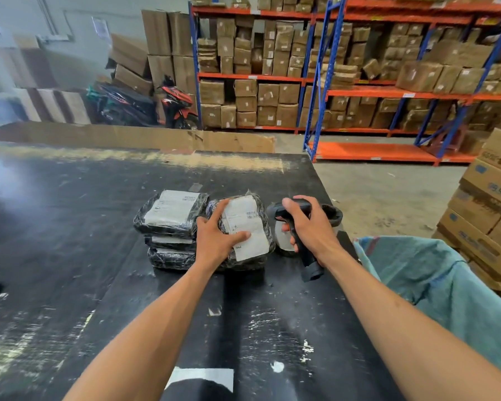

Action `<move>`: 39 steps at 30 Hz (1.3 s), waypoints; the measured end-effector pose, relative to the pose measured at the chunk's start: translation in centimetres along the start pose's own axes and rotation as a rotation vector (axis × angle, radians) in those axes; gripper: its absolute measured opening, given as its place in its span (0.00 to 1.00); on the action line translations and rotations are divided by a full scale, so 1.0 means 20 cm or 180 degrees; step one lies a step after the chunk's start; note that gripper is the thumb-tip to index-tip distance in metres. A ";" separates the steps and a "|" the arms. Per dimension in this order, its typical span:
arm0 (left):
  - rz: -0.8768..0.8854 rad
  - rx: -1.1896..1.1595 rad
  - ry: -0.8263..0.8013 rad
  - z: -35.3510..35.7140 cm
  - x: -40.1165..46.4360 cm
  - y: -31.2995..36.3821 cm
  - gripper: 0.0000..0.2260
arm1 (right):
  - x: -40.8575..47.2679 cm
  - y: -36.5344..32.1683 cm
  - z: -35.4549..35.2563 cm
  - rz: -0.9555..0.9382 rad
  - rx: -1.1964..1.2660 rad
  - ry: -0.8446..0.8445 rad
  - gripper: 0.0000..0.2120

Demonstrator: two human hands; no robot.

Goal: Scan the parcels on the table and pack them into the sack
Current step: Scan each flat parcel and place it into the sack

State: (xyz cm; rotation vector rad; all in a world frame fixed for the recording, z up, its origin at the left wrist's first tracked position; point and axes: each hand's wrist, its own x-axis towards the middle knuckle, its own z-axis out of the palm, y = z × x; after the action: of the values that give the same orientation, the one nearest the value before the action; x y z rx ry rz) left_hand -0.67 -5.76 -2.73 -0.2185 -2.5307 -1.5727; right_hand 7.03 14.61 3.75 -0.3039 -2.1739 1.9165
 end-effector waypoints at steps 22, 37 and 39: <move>0.0244 -0.0017 0.0161 -0.07 -0.02 0.04 0.39 | -0.06 -0.05 0.06 -0.0176 -0.0384 0.0044 0.22; 0.0330 -0.0265 0.0877 -0.21 0.03 0.19 0.38 | -0.26 0.49 0.26 0.0801 -0.1281 -0.0246 0.27; 0.0358 -0.0190 0.0783 -0.21 0.00 0.17 0.38 | -0.26 0.54 0.29 0.0826 -0.1619 -0.0271 0.29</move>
State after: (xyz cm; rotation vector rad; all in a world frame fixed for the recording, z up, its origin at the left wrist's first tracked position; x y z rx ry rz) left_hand 0.22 -7.96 2.16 -0.1601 -2.2484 -1.5307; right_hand 10.22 8.96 -7.79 -0.6260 -2.7768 1.4731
